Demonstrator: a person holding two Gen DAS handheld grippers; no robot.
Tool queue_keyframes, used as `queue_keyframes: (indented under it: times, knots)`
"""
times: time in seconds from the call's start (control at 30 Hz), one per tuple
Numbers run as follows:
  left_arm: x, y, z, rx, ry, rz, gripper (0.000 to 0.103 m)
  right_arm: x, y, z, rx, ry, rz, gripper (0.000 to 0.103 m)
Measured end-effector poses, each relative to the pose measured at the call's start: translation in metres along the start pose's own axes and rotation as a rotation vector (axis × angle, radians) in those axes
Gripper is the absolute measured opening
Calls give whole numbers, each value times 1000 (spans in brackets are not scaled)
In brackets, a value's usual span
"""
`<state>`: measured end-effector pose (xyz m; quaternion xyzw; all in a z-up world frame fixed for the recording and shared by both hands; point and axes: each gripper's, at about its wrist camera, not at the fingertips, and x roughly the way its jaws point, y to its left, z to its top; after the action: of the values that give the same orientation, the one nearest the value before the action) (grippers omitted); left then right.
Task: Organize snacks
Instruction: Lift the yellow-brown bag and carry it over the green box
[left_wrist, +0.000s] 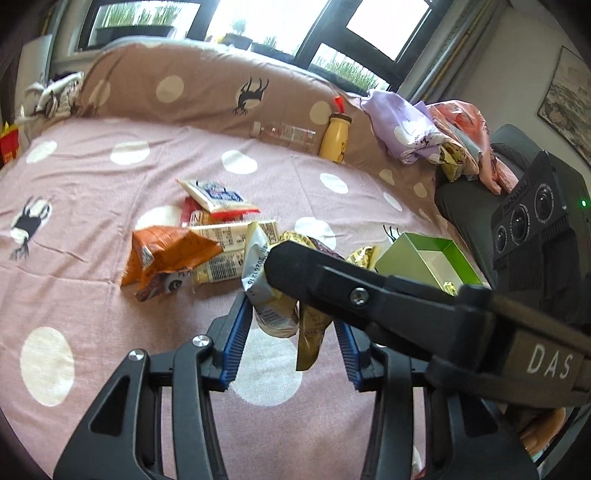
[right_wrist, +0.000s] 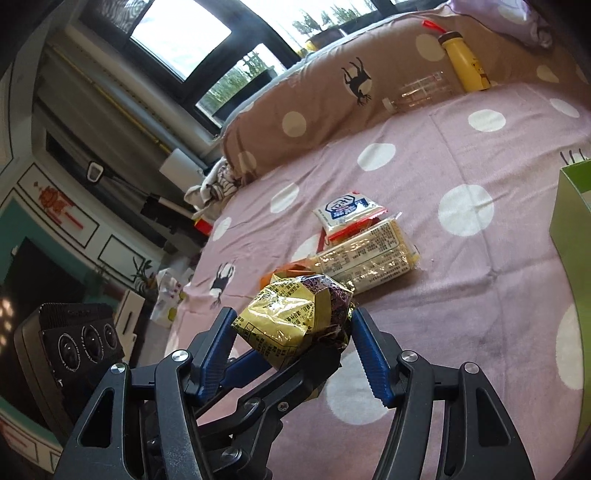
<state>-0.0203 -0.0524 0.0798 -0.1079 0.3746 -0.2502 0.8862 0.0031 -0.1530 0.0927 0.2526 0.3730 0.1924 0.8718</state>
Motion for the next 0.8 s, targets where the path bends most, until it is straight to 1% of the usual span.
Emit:
queue_keyframes:
  times: [0.2, 0.37, 0.47, 0.57, 0.8]
  knots:
    - [-10, -3, 2, 24, -41, -25, 44, -15, 13, -1, -46, -45, -15, 66]
    - [-12, -10, 4, 34, -52, -43, 44, -25, 17, 0, -66, -64, -33, 66]
    - [-15, -22, 9, 55, -69, -41, 44, -36, 15, 4, -55, -93, -27, 66]
    - [-16, -38, 15, 86, -88, -57, 44, -53, 10, 9, -32, -139, -14, 66]
    - [-18, -81, 25, 209, -89, -77, 44, -91, -3, 16, -29, -223, -31, 66]
